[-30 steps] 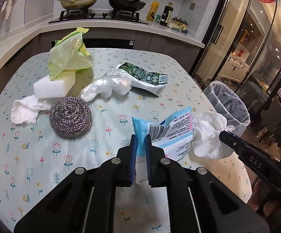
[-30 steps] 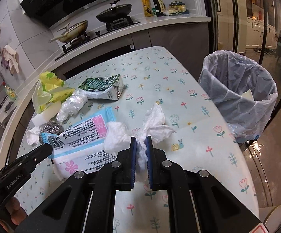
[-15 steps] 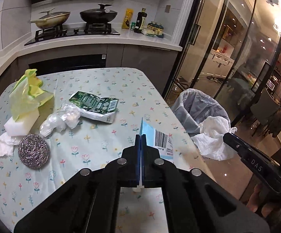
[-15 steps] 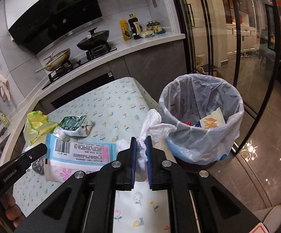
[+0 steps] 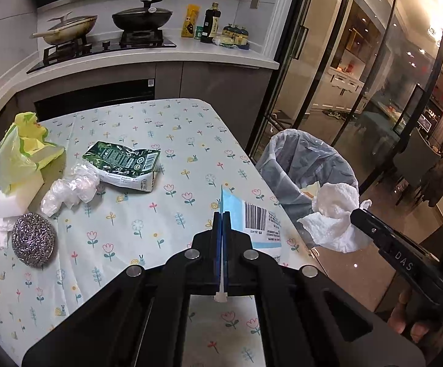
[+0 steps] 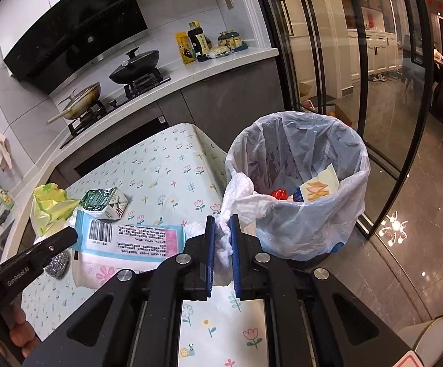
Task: Collect trash
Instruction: 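Carry the wipe packet with the left tool while the right tool carries the tissue to the bin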
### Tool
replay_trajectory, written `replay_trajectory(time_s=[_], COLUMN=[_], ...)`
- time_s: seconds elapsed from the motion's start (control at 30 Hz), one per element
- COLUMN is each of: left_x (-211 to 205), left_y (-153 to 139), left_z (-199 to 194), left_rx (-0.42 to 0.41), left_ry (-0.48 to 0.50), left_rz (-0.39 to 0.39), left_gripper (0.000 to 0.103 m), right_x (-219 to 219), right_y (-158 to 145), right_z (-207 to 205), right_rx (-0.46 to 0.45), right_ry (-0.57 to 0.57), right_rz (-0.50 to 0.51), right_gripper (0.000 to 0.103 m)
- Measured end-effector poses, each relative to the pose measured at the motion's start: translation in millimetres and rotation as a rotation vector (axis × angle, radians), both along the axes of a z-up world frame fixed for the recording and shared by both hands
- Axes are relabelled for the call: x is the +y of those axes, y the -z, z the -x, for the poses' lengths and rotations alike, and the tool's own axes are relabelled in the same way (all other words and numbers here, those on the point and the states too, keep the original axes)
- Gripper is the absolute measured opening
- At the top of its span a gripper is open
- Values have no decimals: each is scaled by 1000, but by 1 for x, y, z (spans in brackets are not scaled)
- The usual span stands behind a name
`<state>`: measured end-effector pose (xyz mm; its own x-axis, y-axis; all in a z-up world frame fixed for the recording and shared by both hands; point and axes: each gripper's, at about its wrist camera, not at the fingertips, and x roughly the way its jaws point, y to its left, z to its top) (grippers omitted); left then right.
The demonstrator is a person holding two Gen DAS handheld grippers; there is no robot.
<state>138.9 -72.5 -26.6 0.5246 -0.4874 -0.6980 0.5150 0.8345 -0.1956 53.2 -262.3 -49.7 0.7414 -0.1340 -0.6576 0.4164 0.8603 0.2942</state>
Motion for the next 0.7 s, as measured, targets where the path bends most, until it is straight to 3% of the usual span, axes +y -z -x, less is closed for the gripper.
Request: replay_trajectory(time_s=[0.47, 0.7], left_x=[-70, -132], left_y=[-56, -59], left_z=[-13, -33], left_rx=[-100, -116], left_ry=[91, 143], left_rz=[42, 45], left_gripper=[0, 0], right_x=[-51, -87], right_y=[-28, -25], right_z=[-7, -12], right_rx=[-52, -38], right_ry=[70, 113], right_rz=[44, 51], right_gripper=[10, 10])
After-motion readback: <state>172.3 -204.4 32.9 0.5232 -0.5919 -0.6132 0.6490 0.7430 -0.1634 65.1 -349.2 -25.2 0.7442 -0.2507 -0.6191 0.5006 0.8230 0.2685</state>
